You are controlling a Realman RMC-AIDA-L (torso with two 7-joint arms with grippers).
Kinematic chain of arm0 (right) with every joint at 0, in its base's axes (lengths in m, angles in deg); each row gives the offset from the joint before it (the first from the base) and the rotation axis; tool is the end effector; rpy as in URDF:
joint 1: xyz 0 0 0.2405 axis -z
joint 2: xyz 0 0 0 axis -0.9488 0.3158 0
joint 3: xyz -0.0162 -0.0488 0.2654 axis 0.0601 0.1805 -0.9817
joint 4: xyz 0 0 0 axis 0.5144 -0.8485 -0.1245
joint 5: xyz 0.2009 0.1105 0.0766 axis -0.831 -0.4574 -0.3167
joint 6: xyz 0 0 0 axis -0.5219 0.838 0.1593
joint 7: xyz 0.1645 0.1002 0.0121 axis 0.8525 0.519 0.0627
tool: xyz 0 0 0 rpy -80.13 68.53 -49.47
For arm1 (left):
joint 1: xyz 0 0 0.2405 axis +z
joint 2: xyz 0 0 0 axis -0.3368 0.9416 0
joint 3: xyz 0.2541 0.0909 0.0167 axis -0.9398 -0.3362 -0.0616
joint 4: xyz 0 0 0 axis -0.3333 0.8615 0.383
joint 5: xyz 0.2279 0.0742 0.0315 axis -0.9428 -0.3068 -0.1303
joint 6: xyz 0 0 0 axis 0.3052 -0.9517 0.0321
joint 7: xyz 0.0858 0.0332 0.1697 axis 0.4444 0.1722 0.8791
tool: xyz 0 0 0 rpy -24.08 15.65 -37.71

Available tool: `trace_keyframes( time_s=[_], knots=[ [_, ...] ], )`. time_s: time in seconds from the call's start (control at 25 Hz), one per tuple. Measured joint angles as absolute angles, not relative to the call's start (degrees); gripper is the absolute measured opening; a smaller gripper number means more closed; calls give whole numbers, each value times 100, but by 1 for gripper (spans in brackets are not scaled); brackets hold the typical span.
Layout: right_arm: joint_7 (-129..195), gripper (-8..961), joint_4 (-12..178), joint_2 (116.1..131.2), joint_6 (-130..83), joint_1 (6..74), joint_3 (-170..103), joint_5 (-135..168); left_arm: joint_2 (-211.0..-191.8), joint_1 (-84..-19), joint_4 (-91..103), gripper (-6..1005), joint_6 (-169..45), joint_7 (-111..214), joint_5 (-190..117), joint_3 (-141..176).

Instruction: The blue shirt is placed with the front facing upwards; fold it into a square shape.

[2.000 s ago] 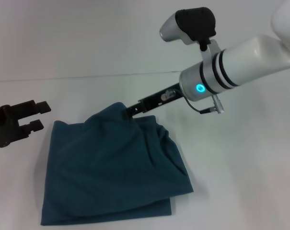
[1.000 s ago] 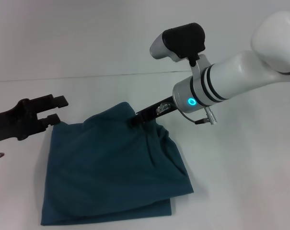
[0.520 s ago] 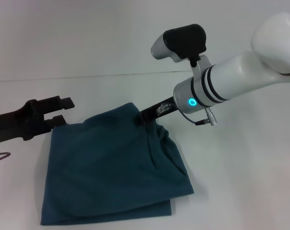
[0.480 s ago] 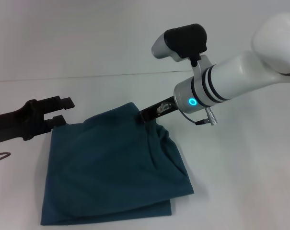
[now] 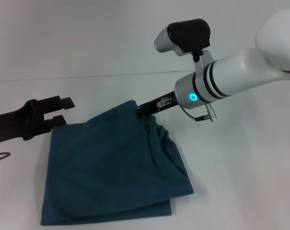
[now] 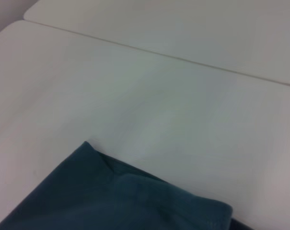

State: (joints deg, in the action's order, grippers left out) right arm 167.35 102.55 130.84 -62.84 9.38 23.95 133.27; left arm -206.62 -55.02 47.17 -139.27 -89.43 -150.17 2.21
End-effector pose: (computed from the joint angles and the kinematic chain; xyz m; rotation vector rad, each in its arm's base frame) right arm 0.1591 0.5114 -0.1461 -2.4663 1.1358 0.0637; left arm -0.2877 0.4238 0.0003 -1.9703 -1.9670 -0.9579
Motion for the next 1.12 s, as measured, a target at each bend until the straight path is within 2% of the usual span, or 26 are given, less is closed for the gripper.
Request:
trace_keyframes(
  time_s=[0.28,0.44,0.84,1.12],
  knots=[
    [16745,-1,10271,13094,-6340,937,2409,13203,-20661,-5479,4718,691,-13924,-8925,-15017,246],
    [16903,-1,10344,13084,-6378,1005,2386,13185,-20661,-5471,4718,691,-13922,-8923,-15017,251],
    [17512,0,11917,13076,-7388,1846,2423,13188,-20661,-5449,4718,690,-13947,-8921,-14942,251],
    [17927,1,12278,13058,-7749,2058,2417,13283,-20661,-5457,4718,691,-13947,-8935,-14931,237]
  ],
)
